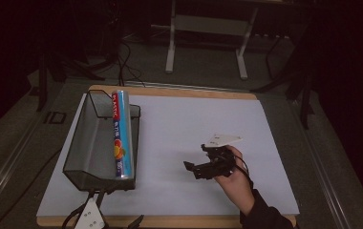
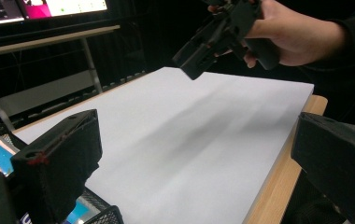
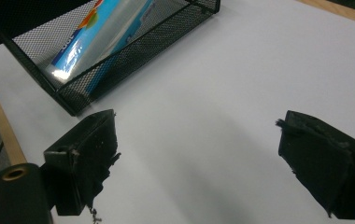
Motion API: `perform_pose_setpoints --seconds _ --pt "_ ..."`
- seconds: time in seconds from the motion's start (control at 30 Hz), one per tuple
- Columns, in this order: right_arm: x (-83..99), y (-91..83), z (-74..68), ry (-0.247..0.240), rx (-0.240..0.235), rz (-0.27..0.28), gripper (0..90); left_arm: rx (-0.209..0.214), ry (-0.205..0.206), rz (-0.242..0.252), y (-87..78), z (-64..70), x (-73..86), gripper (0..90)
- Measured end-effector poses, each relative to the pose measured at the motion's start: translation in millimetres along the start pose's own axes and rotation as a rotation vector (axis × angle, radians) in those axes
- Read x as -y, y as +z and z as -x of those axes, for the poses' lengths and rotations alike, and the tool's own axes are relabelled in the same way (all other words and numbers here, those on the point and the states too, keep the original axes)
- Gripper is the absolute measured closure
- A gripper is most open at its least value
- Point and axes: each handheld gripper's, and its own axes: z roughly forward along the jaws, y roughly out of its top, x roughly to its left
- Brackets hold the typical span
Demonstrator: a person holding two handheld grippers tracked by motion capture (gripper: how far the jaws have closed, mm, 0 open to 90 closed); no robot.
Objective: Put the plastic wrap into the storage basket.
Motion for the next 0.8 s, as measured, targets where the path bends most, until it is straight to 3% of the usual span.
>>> perform_pose_setpoints --seconds 0.8 --pt "62.9 -39.9 7.8 -0.012 0.043 0.007 11.3 -0.001 0.000 -0.008 0.9 -0.4 0.5 2.8"
